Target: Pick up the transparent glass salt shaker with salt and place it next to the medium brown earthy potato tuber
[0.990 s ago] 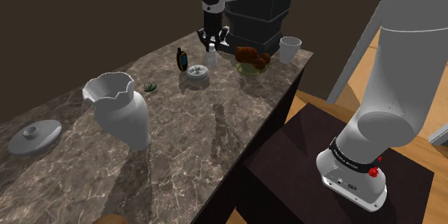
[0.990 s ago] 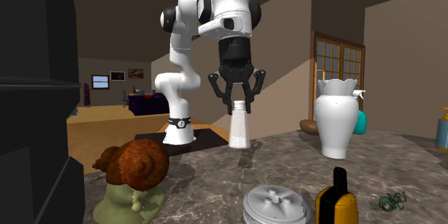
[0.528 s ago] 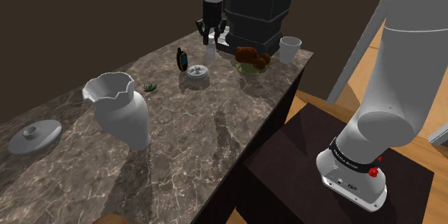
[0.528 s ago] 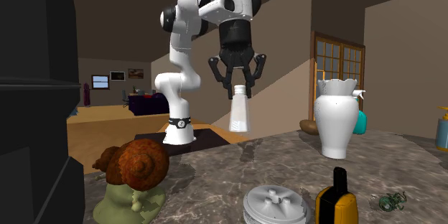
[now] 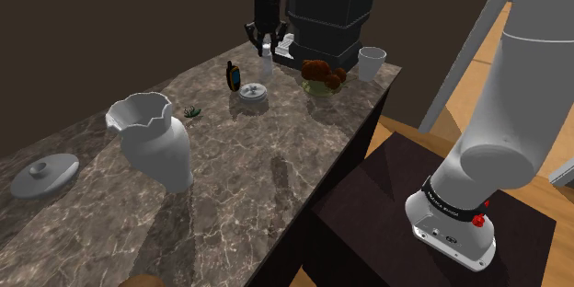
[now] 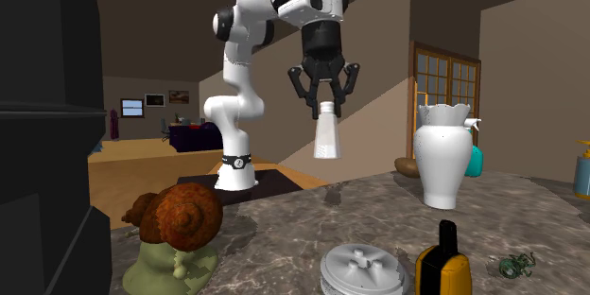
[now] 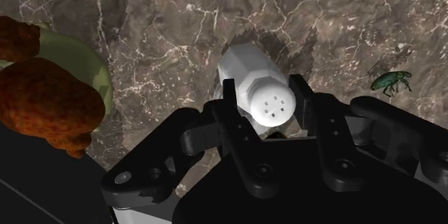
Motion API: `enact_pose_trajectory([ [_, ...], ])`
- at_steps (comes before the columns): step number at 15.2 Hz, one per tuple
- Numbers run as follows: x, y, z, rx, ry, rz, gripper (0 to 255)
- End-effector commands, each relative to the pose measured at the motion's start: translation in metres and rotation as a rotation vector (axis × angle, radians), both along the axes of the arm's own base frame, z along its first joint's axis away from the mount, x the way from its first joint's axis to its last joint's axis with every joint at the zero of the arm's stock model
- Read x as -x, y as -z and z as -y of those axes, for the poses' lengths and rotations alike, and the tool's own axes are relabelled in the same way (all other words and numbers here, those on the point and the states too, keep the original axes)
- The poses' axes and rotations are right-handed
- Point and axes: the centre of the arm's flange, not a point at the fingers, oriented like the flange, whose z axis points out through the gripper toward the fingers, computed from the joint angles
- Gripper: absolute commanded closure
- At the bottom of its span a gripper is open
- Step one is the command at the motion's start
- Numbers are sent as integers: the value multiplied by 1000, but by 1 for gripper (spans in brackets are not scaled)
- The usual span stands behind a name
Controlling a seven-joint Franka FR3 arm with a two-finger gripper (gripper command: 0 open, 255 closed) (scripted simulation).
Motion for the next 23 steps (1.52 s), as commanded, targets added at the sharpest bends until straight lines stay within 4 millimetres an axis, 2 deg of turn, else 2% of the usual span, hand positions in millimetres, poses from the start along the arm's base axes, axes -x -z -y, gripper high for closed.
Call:
enact_pose_trajectory([
  [1,15,-2,-21,0,1,0,255],
  [23,174,-3,-264,0,1,0,255],
])
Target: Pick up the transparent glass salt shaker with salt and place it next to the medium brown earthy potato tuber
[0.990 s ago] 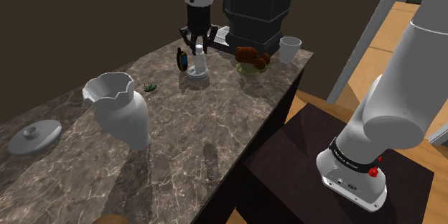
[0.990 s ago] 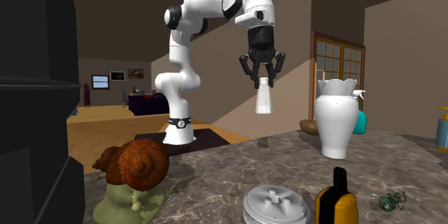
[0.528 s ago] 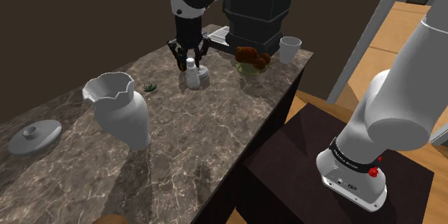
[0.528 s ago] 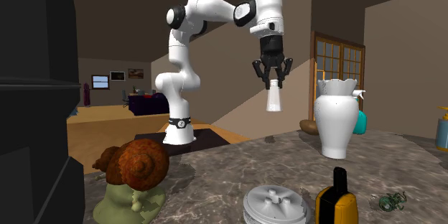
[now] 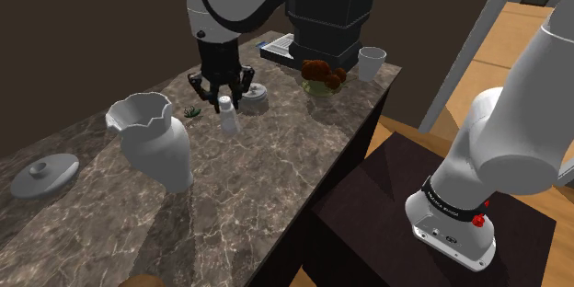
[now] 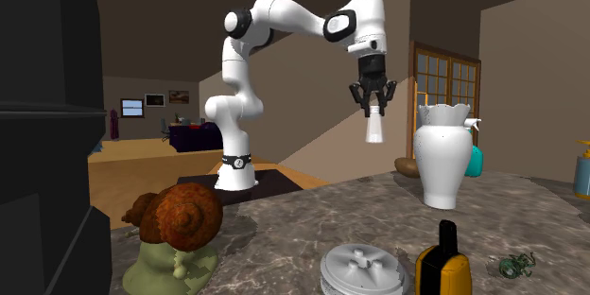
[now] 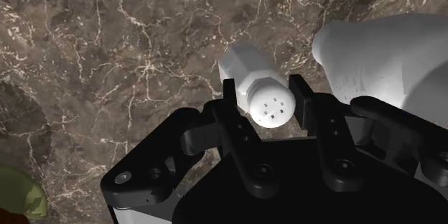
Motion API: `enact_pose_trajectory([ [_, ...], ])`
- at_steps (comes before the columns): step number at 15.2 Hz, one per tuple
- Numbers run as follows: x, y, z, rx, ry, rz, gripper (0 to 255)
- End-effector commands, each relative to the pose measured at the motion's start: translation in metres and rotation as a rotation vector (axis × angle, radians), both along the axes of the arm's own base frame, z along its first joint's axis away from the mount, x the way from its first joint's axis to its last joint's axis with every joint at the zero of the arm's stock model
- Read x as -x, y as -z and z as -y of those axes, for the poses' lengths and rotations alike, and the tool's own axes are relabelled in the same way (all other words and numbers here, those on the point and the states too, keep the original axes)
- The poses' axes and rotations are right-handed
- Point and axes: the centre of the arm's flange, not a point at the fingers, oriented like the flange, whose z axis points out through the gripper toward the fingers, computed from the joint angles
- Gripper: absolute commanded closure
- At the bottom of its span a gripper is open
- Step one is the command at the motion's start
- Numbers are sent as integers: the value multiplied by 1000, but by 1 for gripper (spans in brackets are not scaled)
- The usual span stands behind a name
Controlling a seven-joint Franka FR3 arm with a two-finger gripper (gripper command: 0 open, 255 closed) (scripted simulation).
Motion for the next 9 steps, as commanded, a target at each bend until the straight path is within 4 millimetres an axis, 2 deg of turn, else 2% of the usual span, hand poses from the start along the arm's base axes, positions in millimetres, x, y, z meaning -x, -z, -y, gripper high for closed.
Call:
enact_pose_trajectory([
  [1,15,-2,-22,0,2,0,255],
  [9,73,-3,-111,0,2,0,255],
])
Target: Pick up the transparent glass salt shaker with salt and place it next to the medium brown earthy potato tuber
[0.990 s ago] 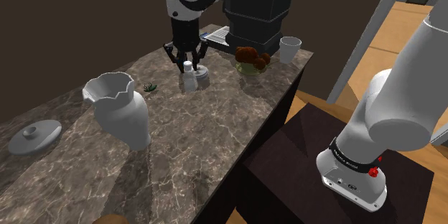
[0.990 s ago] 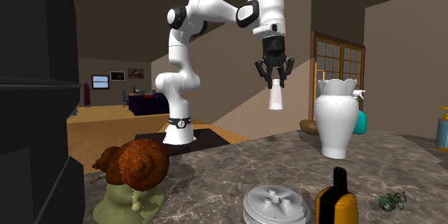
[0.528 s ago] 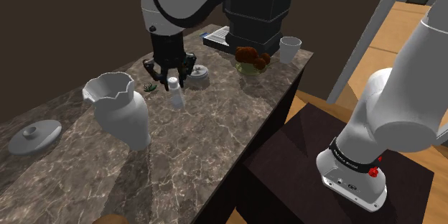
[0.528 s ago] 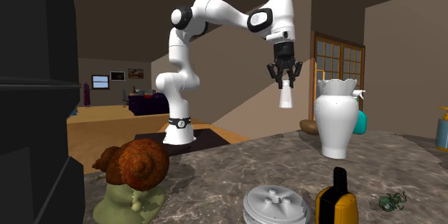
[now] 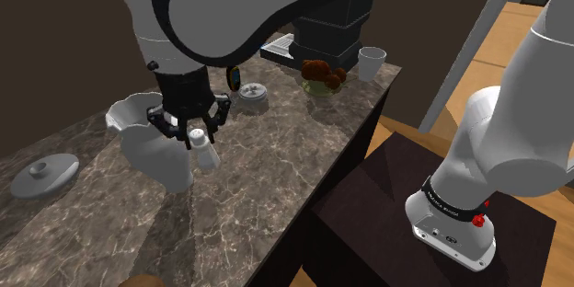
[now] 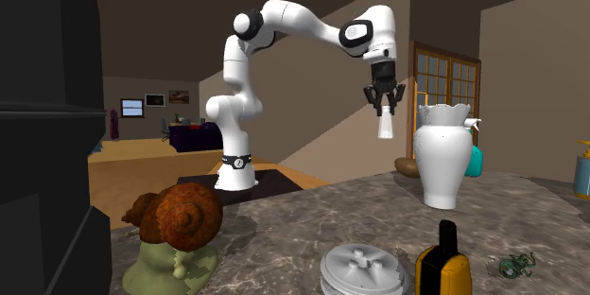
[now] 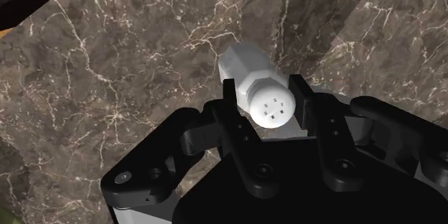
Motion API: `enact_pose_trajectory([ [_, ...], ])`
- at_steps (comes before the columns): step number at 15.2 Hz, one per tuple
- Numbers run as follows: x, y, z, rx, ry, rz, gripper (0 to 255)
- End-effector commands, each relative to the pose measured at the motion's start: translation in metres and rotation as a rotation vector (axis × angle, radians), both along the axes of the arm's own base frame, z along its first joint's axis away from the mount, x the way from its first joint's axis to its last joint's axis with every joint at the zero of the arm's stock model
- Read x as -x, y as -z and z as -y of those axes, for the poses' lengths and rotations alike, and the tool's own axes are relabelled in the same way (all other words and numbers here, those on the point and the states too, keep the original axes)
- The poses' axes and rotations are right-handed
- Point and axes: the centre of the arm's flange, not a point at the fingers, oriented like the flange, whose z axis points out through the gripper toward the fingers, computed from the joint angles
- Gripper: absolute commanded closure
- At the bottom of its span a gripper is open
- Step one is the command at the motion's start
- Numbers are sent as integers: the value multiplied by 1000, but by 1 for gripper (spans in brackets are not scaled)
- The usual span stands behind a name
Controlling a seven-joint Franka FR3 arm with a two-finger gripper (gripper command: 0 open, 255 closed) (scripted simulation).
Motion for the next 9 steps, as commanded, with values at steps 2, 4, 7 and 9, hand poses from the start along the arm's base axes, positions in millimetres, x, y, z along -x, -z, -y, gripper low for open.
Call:
enact_pose_trajectory([
  [2,22,0,-33,0,2,0,255],
  [4,37,0,-55,0,2,0,255],
  [7,59,0,-88,0,2,0,255],
  [9,73,0,-110,0,2,0,255],
])
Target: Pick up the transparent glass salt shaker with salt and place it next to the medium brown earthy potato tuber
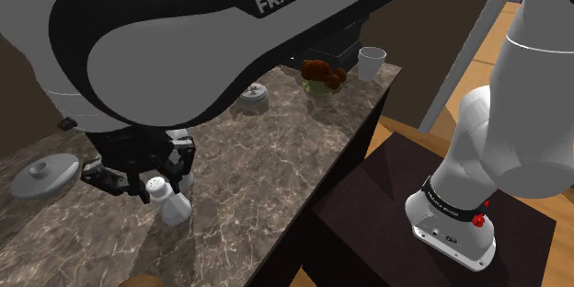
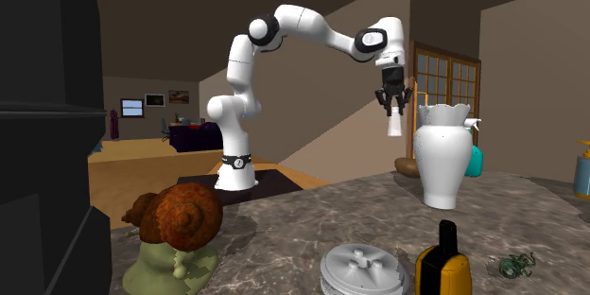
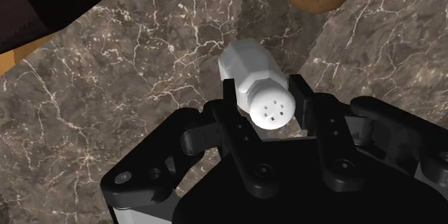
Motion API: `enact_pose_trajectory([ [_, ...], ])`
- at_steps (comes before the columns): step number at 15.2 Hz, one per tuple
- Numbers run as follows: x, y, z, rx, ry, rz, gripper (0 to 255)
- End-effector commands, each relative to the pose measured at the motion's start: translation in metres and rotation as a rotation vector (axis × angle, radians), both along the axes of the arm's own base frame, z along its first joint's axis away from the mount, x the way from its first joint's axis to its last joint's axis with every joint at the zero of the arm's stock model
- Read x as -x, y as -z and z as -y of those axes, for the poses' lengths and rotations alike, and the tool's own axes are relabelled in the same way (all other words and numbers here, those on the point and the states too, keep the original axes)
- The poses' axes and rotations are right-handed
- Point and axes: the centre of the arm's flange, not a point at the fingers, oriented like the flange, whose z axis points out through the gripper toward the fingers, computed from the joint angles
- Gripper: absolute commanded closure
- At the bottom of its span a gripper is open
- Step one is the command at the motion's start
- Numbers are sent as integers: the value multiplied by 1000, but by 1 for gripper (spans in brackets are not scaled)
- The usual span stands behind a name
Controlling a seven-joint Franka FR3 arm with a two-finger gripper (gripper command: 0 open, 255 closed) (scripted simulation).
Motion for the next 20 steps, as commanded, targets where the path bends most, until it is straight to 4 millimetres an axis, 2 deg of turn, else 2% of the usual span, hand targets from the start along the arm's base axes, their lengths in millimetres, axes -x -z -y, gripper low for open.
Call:
enact_pose_trajectory([
  [1,20,-1,-26,0,2,0,255],
  [20,20,99,-26,0,2,0,255],
])
